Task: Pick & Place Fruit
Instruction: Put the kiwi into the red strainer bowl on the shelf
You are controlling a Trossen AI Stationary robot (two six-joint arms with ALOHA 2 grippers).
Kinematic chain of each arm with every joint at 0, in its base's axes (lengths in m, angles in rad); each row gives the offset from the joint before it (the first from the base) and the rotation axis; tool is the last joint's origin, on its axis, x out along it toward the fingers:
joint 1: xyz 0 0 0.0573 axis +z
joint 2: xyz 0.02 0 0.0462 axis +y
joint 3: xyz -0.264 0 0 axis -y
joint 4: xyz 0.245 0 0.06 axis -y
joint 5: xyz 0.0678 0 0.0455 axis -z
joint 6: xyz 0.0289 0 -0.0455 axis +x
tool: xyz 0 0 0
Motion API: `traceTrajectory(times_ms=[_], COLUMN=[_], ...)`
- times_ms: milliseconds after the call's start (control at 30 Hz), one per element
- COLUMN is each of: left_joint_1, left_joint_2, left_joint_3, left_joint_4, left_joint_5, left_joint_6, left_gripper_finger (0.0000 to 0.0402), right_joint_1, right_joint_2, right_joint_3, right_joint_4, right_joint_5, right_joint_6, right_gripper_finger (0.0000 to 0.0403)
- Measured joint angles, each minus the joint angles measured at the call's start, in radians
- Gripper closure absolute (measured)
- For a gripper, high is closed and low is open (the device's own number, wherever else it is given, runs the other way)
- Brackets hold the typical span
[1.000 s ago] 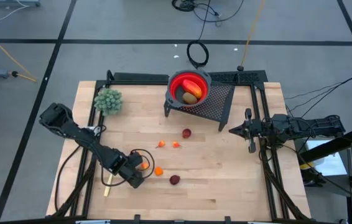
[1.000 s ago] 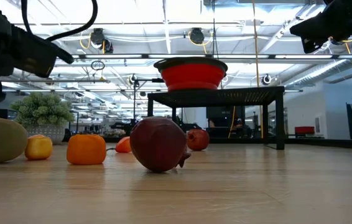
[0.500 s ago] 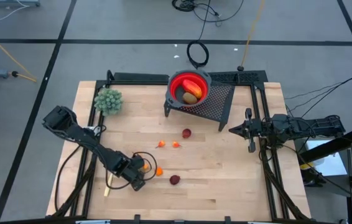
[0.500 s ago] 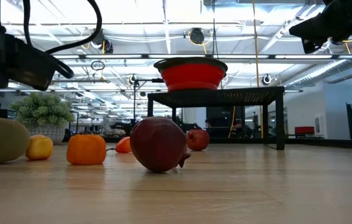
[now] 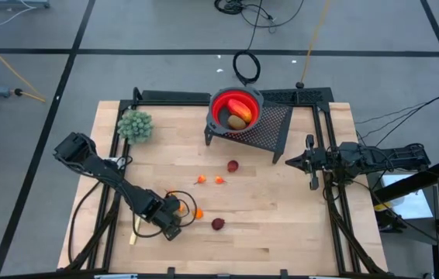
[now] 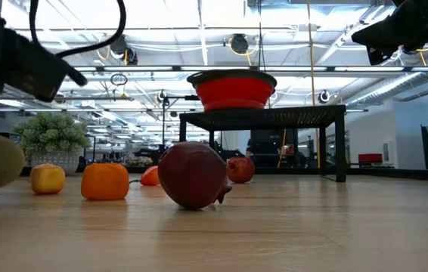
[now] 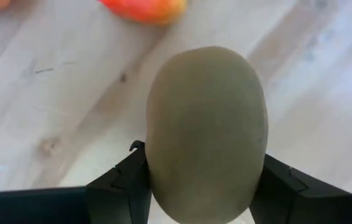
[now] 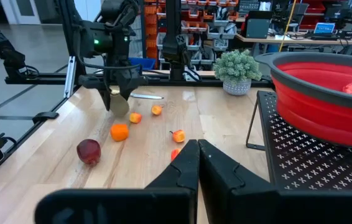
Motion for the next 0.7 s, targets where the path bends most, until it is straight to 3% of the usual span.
traceTrajectory(times_ms=[200,467,700], left_joint_1=[0.000,0.005,0.051], left_joint_2=[0.000,-0.002,-0.002], left_joint_3=[0.108,0.246,0.324], left_joint_4=[-0.076,-0.084,-0.077], left_joint_5=[-0.007,-0.111,-0.189], left_joint_6=[0.062,0.191,0.357], left_gripper_finger=[0.0214,0.0204,0.0211], right_joint_1=[0.000,0.000,0.000], right_joint_2=[0.000,0.000,0.003], right_joint_3=[0.000,0.000,0.000], right_joint_4=[0.000,0.009,0.088], right_joint_5=[0.000,-0.001,-0.001], right_joint_6=[0.000,0.010,0.162], right_gripper_finger=[0.0403,0.0403,0.0403])
